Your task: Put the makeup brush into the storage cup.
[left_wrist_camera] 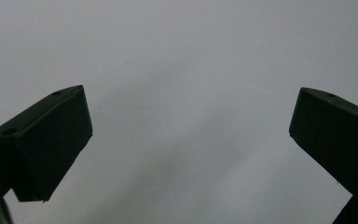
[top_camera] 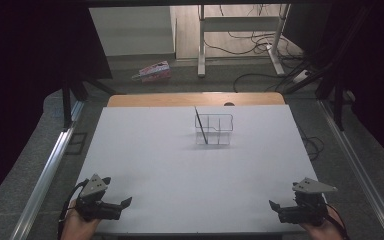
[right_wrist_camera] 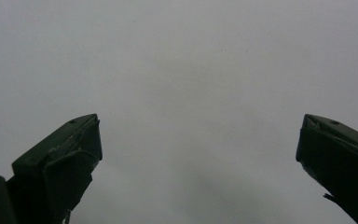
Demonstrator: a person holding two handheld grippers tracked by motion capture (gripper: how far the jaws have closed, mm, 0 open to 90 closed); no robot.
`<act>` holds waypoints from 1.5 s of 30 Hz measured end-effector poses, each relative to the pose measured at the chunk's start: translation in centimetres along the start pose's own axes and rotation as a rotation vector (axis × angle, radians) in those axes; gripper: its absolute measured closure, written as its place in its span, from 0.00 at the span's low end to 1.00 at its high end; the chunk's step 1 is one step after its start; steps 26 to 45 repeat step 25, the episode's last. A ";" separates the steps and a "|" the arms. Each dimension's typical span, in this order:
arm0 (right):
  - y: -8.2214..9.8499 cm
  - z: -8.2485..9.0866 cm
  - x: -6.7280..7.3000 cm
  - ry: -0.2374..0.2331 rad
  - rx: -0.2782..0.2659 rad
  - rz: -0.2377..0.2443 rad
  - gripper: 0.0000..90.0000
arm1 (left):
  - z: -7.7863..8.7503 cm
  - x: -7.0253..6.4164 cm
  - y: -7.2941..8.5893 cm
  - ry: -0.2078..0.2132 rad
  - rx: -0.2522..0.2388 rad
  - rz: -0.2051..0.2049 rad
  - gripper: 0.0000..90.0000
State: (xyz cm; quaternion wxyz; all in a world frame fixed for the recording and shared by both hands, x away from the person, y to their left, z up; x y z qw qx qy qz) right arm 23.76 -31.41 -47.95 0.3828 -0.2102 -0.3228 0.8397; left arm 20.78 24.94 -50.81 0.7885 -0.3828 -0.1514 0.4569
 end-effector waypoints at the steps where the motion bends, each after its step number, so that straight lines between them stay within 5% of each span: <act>1: 0.1 0.0 -0.1 0.000 -0.001 0.001 0.00 | 0.0 0.0 0.0 0.000 0.000 0.000 0.00; 24: 1.6 0.0 -0.8 -0.003 0.058 -0.017 0.00 | -0.1 -0.1 0.0 0.000 0.004 -0.006 0.00; 45: 1.6 0.0 -0.8 -0.003 0.058 -0.017 0.00 | -0.1 -0.1 0.0 0.000 0.004 -0.006 0.00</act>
Point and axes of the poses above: each handheld gripper's, and its own axes: z roughly backward along the jaws, y roughly out of its underside, x roughly to its left, the point moved 1 cm from there along -z, roughly forward along the jaws, and after that the axes turned 4 degrees about z, right-handed, at the moved point
